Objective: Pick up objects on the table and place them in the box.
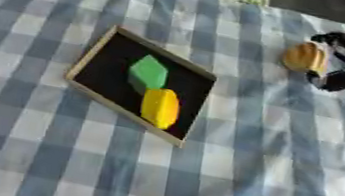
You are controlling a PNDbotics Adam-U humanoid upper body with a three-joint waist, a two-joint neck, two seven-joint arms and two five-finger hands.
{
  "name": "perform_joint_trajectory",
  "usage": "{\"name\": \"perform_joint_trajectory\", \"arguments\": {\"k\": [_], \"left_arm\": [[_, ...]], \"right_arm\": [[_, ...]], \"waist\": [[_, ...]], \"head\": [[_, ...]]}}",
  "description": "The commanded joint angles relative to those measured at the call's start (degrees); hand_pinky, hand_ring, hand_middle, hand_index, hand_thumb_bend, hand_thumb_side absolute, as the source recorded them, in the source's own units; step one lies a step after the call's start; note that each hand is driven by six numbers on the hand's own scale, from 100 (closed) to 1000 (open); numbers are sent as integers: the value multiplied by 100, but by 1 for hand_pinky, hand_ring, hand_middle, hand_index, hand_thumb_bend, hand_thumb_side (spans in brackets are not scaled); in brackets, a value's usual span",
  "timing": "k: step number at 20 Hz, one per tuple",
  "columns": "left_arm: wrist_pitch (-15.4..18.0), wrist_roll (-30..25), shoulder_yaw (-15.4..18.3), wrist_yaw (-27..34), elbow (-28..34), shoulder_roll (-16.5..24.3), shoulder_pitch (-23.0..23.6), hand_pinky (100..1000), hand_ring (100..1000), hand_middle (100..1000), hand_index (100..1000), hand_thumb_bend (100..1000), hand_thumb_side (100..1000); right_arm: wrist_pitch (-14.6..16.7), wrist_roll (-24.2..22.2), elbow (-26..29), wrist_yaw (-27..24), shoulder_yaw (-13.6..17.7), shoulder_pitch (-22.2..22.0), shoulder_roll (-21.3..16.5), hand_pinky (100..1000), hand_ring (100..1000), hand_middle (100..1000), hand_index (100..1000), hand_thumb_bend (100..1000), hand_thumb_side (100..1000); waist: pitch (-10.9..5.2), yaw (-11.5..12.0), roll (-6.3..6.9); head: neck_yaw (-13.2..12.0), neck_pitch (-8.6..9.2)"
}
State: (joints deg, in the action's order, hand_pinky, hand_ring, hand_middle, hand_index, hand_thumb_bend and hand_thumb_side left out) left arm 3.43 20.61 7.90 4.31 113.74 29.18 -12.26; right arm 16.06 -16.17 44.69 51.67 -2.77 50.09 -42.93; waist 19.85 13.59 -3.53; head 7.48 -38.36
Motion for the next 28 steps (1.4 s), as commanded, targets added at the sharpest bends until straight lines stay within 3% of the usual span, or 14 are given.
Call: {"name": "perform_joint_trajectory", "arguments": {"k": [1,5,10,14,17,21,28], "left_arm": [[17,-14,16,-23,86,85,-73,999,785,689,838,100,610],[16,-11,19,-30,86,75,-72,999,784,688,837,100,610],[11,-11,25,-32,86,60,-63,1000,785,688,837,100,611],[8,-21,19,-22,86,52,-66,1000,785,689,838,100,612],[-7,-32,19,-19,86,46,-46,1000,785,689,838,100,612],[-10,-28,30,-19,86,61,-36,1000,786,690,838,100,612],[-12,-35,28,-10,86,80,-38,1000,786,690,839,100,612]], "right_arm": [[-143,85,-108,107,106,155,-109,925,980,914,968,179,234],[-112,22,-172,197,104,187,-84,923,982,907,960,226,265],[-98,186,-68,187,145,183,-65,882,896,671,746,205,269],[-181,638,90,57,177,168,-70,847,790,570,669,181,245],[-218,929,229,-106,182,160,-107,844,769,562,664,155,225],[-170,898,558,-435,169,73,-274,845,760,556,663,138,204],[-89,740,1934,-1219,60,-319,-762,831,725,546,656,167,194]], "waist": [[-12,26,68],[14,47,54],[12,51,42],[-16,51,32],[-44,48,28],[-94,30,11],[-158,14,-22]], "head": [[58,104],[88,115],[87,84],[82,63],[77,45],[49,12],[0,-7]]}}
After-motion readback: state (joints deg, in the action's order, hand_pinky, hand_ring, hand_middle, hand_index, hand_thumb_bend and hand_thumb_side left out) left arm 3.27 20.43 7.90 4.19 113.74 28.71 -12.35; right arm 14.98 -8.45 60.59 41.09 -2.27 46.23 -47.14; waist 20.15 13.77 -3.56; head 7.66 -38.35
